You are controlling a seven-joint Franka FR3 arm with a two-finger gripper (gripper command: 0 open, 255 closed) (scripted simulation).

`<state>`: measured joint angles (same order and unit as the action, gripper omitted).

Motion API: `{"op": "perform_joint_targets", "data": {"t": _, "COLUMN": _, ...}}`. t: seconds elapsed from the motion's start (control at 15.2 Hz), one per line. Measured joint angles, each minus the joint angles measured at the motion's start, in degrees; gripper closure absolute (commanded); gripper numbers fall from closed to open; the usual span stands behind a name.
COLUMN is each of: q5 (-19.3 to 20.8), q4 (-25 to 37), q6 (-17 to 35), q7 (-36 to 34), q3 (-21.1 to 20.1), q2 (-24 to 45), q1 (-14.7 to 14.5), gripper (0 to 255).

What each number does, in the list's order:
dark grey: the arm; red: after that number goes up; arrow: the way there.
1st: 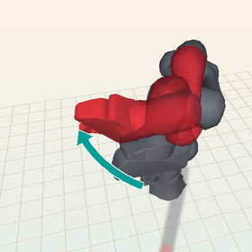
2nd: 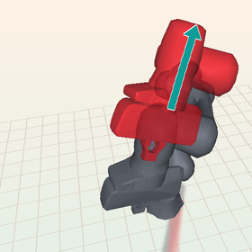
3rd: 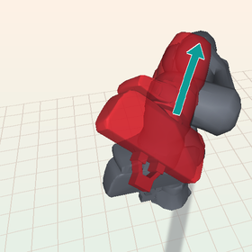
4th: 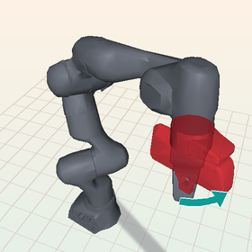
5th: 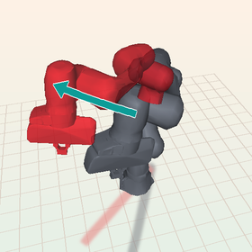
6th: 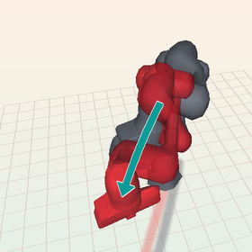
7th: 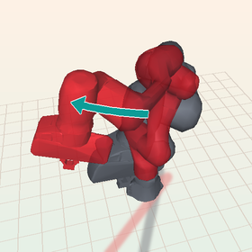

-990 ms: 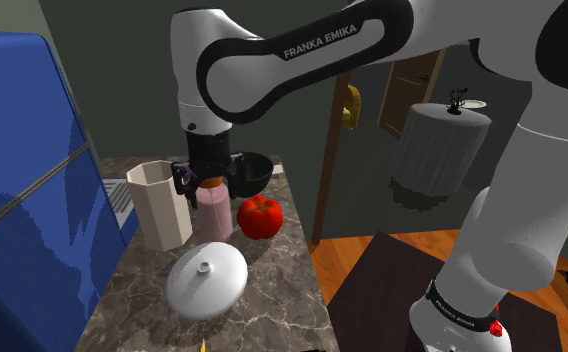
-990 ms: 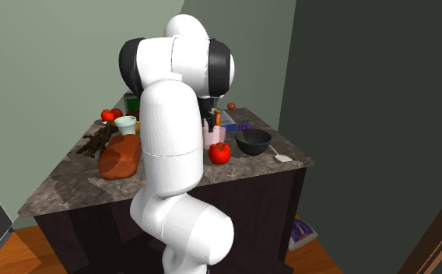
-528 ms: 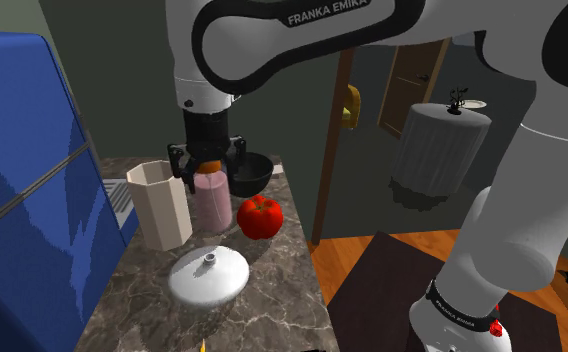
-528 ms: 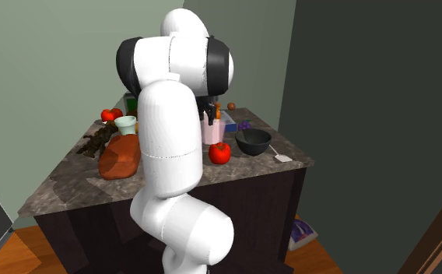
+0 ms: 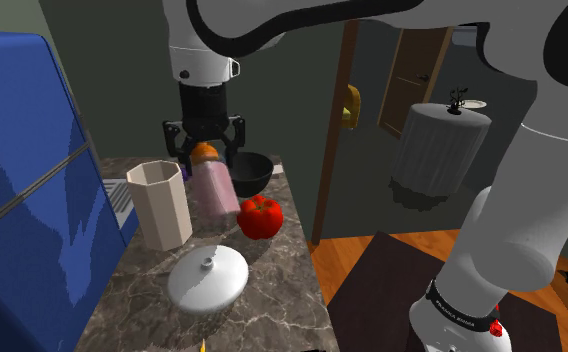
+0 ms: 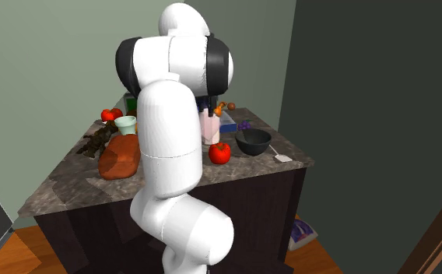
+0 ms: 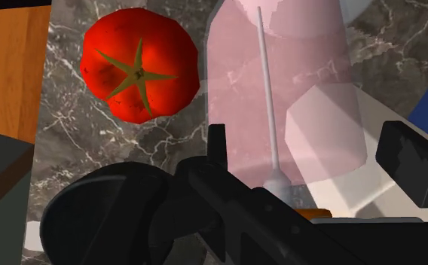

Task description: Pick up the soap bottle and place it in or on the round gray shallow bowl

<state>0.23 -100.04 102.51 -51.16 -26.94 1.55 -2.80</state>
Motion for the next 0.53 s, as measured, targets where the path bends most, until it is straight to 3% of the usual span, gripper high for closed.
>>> {"op": "perform_joint_targets", "data": {"t": 0.53, "q5": 0.36, "q4": 7.03, "q6": -6.37, "q7": -0.28, "q3": -0.13, "q2": 0.75, "q1": -0.16, "gripper": 255}}
